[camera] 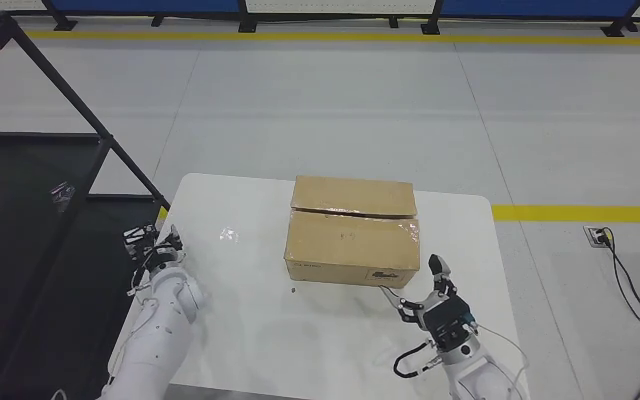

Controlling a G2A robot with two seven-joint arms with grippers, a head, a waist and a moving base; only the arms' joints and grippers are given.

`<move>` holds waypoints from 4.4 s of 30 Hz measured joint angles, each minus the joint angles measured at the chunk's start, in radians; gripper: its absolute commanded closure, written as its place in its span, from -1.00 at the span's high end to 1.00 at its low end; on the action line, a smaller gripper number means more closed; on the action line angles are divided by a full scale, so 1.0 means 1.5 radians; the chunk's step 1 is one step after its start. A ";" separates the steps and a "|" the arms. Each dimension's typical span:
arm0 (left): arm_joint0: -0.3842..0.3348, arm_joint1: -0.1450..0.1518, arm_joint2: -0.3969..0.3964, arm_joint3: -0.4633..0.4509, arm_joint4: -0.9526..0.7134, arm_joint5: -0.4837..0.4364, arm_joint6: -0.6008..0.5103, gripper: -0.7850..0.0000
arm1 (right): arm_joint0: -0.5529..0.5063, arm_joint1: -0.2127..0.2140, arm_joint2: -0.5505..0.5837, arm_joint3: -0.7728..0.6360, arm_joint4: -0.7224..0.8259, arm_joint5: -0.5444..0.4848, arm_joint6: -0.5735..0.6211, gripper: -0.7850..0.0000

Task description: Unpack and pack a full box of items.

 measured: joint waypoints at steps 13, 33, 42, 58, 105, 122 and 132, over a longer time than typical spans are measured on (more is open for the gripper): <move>0.063 0.011 -0.026 -0.196 -0.005 -0.108 0.114 1.00 | 0.001 0.001 0.001 -0.015 -0.004 -0.004 0.017 1.00; 0.141 0.055 -0.091 -0.344 0.011 -0.393 -0.097 1.00 | 0.147 0.003 0.068 0.111 0.415 -0.236 0.199 1.00; 0.222 0.088 -0.147 -0.511 -0.018 -0.662 -0.276 1.00 | 0.218 0.017 0.104 0.190 0.696 -0.344 0.417 1.00; 0.224 0.103 -0.168 -0.549 -0.182 -0.812 -0.465 1.00 | 0.241 0.026 0.128 0.208 0.792 -0.330 0.499 1.00; 0.148 0.128 -0.106 -0.474 -0.537 -0.731 -0.684 1.00 | 0.539 0.016 -0.031 0.664 1.048 -0.340 0.783 1.00; 0.158 0.141 -0.102 -0.482 -0.561 -0.734 -0.690 1.00 | 0.537 0.006 -0.076 0.655 1.070 -0.356 0.781 1.00; 0.164 0.148 -0.103 -0.483 -0.587 -0.741 -0.691 1.00 | 0.499 0.026 -0.034 0.606 1.105 -0.391 0.797 1.00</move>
